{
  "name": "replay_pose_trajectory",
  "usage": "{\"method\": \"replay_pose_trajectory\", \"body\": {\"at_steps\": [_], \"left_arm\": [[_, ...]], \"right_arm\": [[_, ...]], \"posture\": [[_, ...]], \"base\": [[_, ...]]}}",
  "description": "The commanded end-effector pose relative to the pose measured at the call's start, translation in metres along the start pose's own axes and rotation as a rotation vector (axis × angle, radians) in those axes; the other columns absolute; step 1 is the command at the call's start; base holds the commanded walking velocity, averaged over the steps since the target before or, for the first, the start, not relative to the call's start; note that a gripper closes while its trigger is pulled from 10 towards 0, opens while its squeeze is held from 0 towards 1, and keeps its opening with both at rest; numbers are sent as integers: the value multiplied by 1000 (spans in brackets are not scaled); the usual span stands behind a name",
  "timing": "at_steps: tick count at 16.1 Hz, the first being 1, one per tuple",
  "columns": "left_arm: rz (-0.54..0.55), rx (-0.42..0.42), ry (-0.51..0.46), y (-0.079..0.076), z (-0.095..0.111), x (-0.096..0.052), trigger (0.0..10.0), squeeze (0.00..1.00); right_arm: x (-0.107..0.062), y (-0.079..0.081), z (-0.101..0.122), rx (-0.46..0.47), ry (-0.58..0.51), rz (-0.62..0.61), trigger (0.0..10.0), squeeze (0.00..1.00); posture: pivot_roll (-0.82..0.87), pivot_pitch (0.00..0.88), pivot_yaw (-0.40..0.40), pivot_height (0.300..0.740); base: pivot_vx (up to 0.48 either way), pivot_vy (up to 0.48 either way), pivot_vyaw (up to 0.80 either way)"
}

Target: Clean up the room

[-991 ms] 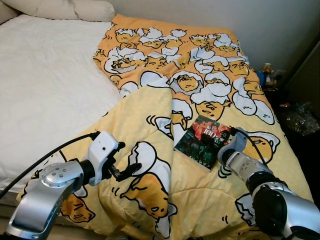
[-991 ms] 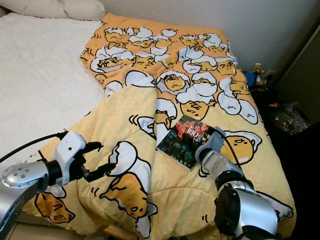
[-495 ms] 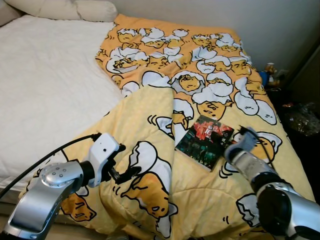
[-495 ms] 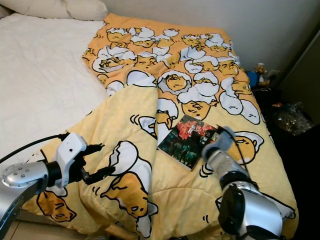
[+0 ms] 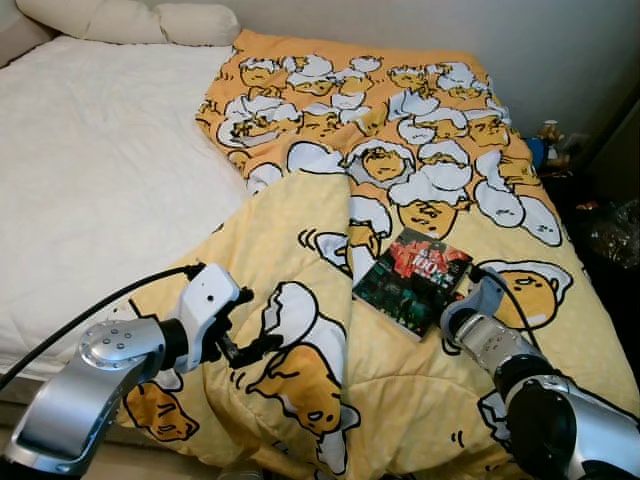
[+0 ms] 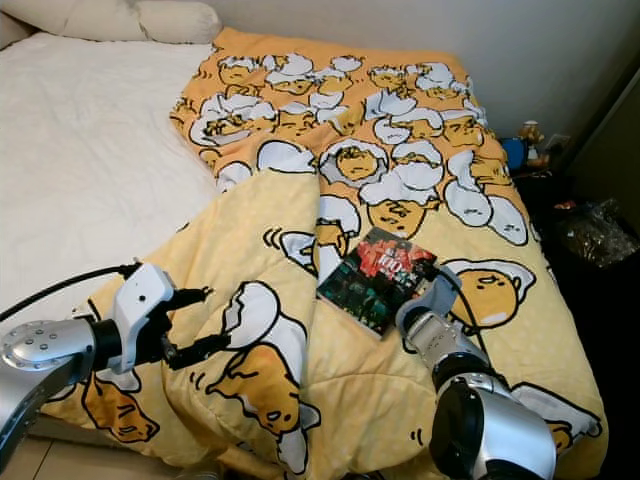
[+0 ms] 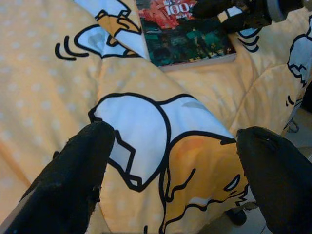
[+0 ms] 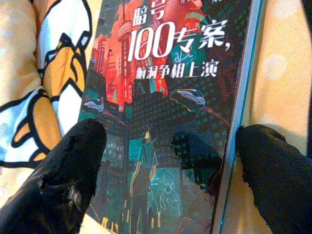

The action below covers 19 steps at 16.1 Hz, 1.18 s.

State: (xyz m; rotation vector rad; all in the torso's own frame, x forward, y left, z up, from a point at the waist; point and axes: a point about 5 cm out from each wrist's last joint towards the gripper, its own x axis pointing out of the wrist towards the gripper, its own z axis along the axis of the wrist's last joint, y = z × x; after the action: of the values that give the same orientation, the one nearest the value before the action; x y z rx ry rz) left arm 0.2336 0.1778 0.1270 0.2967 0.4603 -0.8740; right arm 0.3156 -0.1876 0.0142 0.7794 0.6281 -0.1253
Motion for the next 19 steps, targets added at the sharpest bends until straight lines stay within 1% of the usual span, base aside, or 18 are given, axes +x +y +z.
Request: {"method": "replay_pose_trajectory", "body": {"at_steps": [1,2,3,4,5,7,8,9,10,11,12,13,14,15,16,17,18,19], "left_arm": [[-17,15,3,-3,2,-1,10000,773],[-24,14,12,-5,1,-3,10000,773],[-26,13,14,-6,0,-4,10000,773],[-32,12,19,-8,1,-5,10000,769],[-32,12,19,-8,1,-5,10000,769],[-34,11,22,-10,1,-7,10000,769],[-33,8,29,-12,2,-10,10000,769],[-30,5,42,-14,0,-14,10000,773],[-29,5,46,-15,-1,-15,10000,773],[-28,4,56,-16,-1,-18,10000,773],[-27,3,60,-16,-1,-20,10000,773],[-27,2,65,-17,-1,-21,10000,773],[-27,0,69,-18,-1,-22,10000,773],[-28,-2,70,-19,0,-22,10000,769],[-30,-2,70,-20,0,-22,10000,773],[-33,-1,70,-20,1,-21,10000,769],[-34,0,69,-20,1,-21,10000,769],[-35,1,67,-20,2,-20,10000,769]], "right_arm": [[0,-1,-8,51,27,10,10000,0],[1,3,-9,124,24,32,10000,0],[1,4,-10,131,28,35,10000,0],[1,1,-21,121,70,-5,10000,0],[1,1,-21,121,70,-5,10000,0],[0,-4,-28,171,75,-37,10000,0],[-1,-11,-30,299,27,-75,10000,0],[-2,-16,-38,354,21,-109,10000,0],[-3,-18,-42,349,29,-118,10000,0],[-4,-20,-52,313,60,-140,10000,0],[-4,-21,-57,300,72,-147,10000,0],[-4,-20,-59,308,71,-144,10000,0],[-2,-14,-54,354,34,-108,10000,0],[0,-6,-44,401,-16,-47,10000,0],[2,1,-37,424,-45,1,10000,0],[4,13,-23,449,-91,96,10000,0],[4,17,-18,456,-105,128,10000,0],[5,25,-8,466,-133,190,10000,0]], "posture": [[261,44,-26,740],[266,48,-26,740],[268,50,-27,740],[281,60,-28,740],[281,60,-28,740],[309,74,-30,740],[331,88,-28,740],[338,92,-26,740],[347,100,-23,740],[359,110,-21,740],[367,119,-15,740],[371,126,-11,740],[373,131,-5,740],[372,132,3,740],[370,132,5,740],[364,128,6,740],[364,127,6,740],[362,126,7,740]], "base": [[0,0,0],[0,0,0],[0,0,0],[0,0,0],[0,0,0],[0,0,0],[0,0,0],[0,0,0],[0,0,0],[0,0,0],[0,0,0],[0,0,0],[0,0,0],[0,0,0],[0,0,0],[0,0,0],[0,0,0],[0,0,0]]}}
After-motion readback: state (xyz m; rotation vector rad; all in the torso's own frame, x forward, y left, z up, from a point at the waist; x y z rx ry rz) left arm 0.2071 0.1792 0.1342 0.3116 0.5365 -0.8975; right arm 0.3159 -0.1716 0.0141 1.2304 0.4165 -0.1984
